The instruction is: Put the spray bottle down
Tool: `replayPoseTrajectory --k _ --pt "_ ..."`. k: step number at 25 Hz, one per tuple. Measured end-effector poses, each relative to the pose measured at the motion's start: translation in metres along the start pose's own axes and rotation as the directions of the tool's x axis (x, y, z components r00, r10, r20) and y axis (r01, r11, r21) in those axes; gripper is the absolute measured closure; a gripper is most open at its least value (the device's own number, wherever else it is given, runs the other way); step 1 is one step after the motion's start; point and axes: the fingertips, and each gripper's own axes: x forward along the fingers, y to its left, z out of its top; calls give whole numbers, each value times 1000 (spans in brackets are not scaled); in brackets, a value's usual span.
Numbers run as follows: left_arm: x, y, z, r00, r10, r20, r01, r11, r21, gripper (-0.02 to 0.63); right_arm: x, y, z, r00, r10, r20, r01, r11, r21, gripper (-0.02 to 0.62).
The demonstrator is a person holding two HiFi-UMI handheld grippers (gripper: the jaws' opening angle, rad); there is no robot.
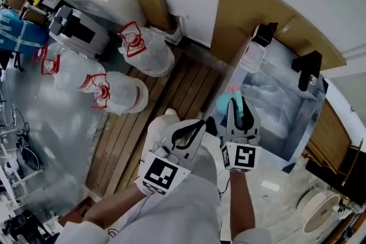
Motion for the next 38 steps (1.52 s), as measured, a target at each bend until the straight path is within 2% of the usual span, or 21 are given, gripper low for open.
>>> replayPoseTrajectory --k 8,12,15,17,25,31,34,38 --pt "9 3 -13 1000 -16 -22 16 1000 -11 601 5 11 -14 1000 -12 -15 11 999 -50 500" --pt "6 -2 -15 999 -27 -26 27 1000 -5 601 4 11 -13 1000 -20 -13 20 999 -33 500" --pt "3 -5 -16 999 -34 -29 34 999 -1 601 5 18 -13 999 12 -50 -13 1000 -16 500" --pt "1 -7 -15 999 -35 -28 35 999 3 601 4 20 -14 998 28 -62 -29 1000 -12 437" --pt "-12 -14 -1 999 -32 7 32 999 23 601 -27 14 -13 997 10 -72 -9 1000 16 402" --pt "-27 -13 15 999 -16 44 15 1000 20 601 -65 8 18 998 -16 -53 19 998 57 402" --pt "-34 -13 23 998 -14 68 14 1000 -3 601 -82 8 37 998 -38 -47 40 999 29 407" --pt "-41 -14 39 994 -13 108 12 1000 5 601 -101 7 59 997 -71 -28 71 997 -13 440"
